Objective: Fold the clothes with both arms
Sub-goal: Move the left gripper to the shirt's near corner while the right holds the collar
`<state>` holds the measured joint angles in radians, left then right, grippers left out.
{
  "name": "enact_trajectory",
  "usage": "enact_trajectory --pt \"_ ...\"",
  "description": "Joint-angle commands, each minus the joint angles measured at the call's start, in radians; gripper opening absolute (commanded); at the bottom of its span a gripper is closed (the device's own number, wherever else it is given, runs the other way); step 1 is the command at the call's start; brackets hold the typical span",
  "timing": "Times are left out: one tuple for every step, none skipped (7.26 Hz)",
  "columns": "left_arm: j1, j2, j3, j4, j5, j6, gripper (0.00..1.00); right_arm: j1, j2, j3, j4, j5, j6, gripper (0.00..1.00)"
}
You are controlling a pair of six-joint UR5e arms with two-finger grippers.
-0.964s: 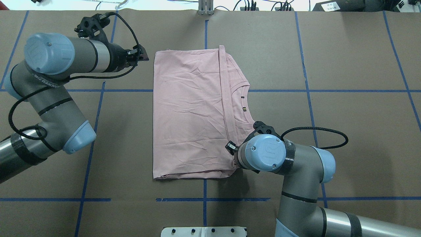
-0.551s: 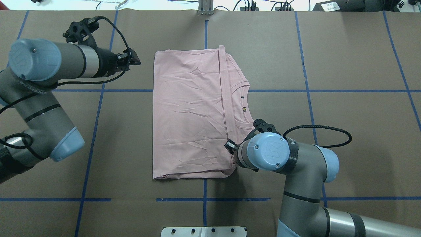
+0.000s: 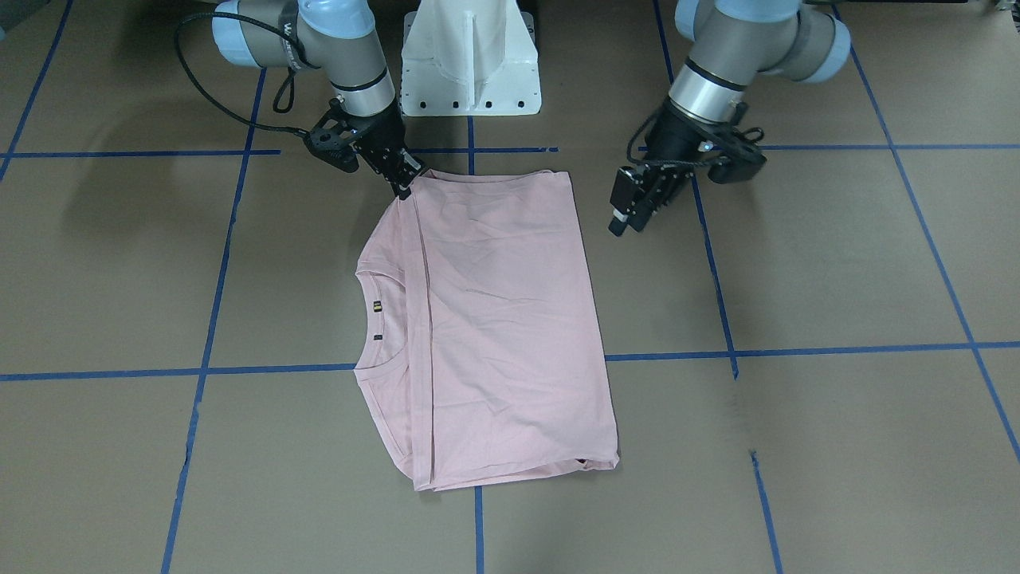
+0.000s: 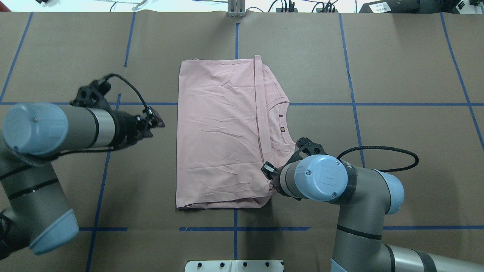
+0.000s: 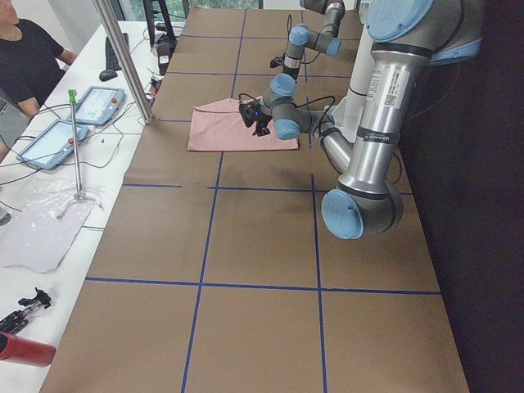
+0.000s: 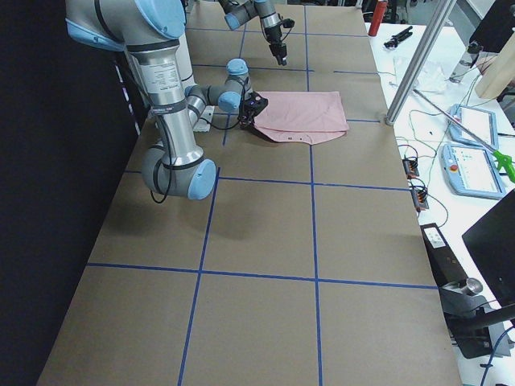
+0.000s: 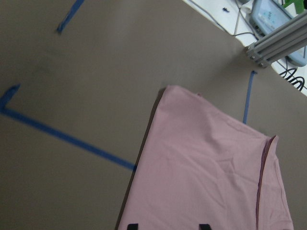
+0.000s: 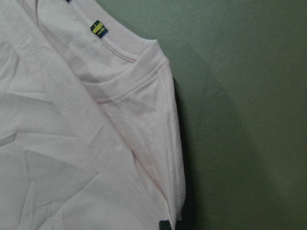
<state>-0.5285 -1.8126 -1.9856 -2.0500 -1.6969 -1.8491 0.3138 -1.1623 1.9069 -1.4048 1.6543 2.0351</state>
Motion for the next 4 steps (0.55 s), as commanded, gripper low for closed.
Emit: enact_trajectory --pt "0.222 0.000 -0.009 0.101 0.133 -0.117 0.51 -0.013 -0.013 0.009 0.001 0.002 -0.010 0.00" --pt "0.289 -0.004 0.002 0.129 0.137 -0.134 0.52 -0.013 -0.011 0.009 0.001 0.004 -0.010 0.00" --pt "0.339 -0.013 0.011 0.184 0.137 -0.143 0.53 -0.013 -0.011 0.008 0.001 0.005 -0.010 0.00" --pt "0.352 -0.019 0.013 0.209 0.138 -0.144 0.53 -0.013 -0.008 0.008 0.001 0.007 -0.010 0.00"
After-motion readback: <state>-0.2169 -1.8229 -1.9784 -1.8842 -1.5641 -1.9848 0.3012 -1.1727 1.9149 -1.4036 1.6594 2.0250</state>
